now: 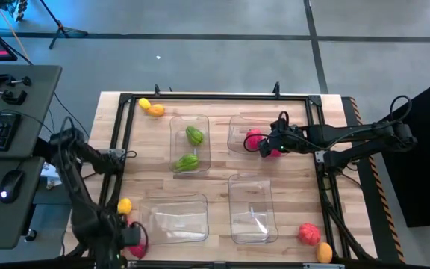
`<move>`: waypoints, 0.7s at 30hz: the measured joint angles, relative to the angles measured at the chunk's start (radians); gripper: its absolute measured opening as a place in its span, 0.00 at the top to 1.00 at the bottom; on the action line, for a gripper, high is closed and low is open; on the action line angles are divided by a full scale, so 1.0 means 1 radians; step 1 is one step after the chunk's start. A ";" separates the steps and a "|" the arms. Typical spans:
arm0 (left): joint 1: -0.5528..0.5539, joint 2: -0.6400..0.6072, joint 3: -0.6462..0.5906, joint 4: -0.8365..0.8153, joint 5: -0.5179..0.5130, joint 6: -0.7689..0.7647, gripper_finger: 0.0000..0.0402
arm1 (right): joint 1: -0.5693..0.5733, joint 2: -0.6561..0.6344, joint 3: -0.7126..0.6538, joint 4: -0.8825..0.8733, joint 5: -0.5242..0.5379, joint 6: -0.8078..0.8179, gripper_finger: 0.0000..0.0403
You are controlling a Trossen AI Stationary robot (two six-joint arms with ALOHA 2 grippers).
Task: Sort produce into baskets
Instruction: Put the red bell pepper into the top right transparent bin
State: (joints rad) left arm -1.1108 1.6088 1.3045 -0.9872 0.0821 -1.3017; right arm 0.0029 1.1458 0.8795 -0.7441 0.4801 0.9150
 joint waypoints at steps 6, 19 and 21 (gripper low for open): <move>-0.015 0.059 0.000 0.000 0.013 0.017 0.03 | 0.000 0.000 0.000 0.000 0.003 0.000 0.08; 0.002 0.065 -0.054 0.004 -0.045 0.132 0.03 | -0.001 0.000 0.000 0.000 0.018 0.001 0.08; 0.005 0.065 -0.070 0.004 -0.028 0.136 0.03 | -0.001 0.000 0.000 0.000 0.019 0.001 0.08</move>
State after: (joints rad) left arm -1.1057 1.6733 1.2349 -0.9836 0.0536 -1.1656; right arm 0.0019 1.1458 0.8795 -0.7436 0.4988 0.9157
